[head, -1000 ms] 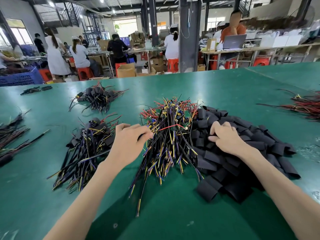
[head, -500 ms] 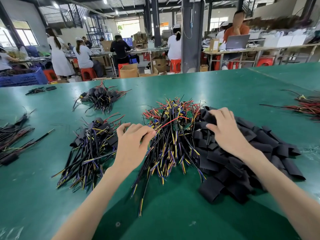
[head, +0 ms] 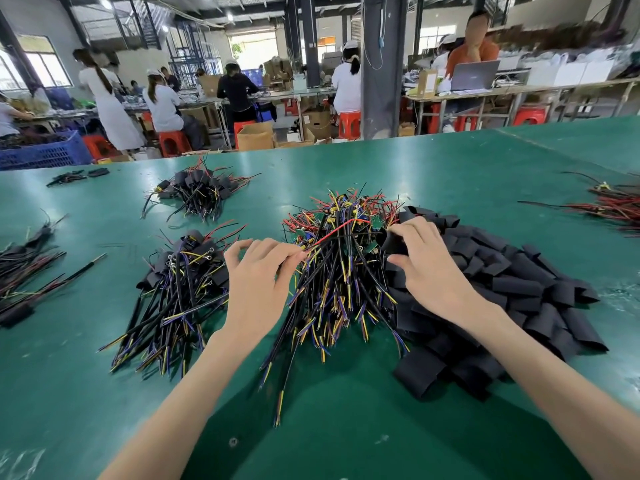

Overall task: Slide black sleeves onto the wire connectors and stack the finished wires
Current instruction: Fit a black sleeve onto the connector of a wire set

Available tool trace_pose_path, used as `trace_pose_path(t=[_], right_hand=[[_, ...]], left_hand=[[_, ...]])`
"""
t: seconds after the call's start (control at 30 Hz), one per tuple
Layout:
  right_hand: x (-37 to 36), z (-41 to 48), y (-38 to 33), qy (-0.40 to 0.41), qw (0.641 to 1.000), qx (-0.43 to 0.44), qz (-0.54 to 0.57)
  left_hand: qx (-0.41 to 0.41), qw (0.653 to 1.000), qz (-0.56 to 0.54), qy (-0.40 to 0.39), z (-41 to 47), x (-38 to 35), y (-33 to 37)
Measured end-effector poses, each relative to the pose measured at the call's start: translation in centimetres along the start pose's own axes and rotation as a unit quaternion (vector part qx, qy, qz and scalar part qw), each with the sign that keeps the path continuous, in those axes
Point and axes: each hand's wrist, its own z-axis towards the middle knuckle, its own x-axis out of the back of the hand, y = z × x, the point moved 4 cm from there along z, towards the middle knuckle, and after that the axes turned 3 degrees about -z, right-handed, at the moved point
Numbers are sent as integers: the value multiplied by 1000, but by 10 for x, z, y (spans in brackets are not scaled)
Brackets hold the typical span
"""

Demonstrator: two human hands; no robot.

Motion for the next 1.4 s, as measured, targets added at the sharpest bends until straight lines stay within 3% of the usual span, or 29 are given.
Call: trace_pose_path(t=[0.5, 1.07, 1.4], right_hand=[[4, 0, -4, 2, 1000, -22, 4], [3, -1, -4, -9, 998, -45, 31], [6, -1, -5, -8, 999, -11, 33]], left_hand=[[-50, 999, 6, 9, -3, -2, 4], [-46, 999, -1, 22, -1, 4, 8], [-44, 999, 2, -24, -2, 3, 9]])
